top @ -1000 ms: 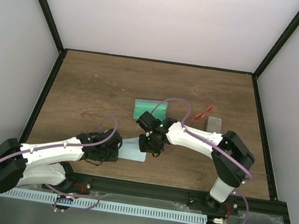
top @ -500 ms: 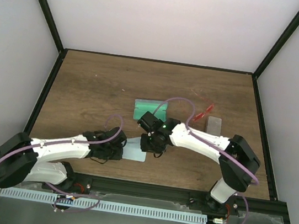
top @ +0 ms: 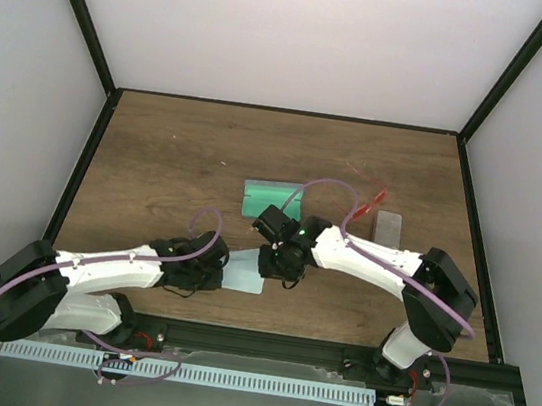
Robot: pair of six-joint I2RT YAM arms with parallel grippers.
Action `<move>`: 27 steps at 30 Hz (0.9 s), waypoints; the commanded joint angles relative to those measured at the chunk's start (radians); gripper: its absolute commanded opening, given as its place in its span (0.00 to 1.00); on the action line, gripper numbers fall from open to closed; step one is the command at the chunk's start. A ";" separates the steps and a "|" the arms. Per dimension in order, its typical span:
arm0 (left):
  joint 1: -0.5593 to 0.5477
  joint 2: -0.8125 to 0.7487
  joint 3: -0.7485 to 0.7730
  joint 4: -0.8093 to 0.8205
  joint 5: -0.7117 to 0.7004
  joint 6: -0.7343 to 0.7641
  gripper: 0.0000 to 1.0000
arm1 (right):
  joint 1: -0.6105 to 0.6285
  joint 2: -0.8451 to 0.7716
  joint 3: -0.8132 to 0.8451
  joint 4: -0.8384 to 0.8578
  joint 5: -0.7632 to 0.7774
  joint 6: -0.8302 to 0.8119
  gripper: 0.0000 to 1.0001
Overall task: Organize the sunglasses
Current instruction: Fold the glasses cleaning cloth at the center of the board.
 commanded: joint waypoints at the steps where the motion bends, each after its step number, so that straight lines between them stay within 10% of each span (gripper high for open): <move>1: -0.004 -0.017 -0.026 -0.054 0.001 -0.016 0.12 | 0.009 -0.034 0.001 0.004 0.011 0.013 0.34; 7: -0.004 -0.057 -0.049 -0.063 -0.001 -0.024 0.21 | 0.035 -0.023 -0.002 0.024 0.003 0.031 0.34; 27: -0.004 -0.030 -0.091 0.006 0.021 -0.018 0.04 | 0.092 0.000 0.008 0.030 -0.006 0.071 0.34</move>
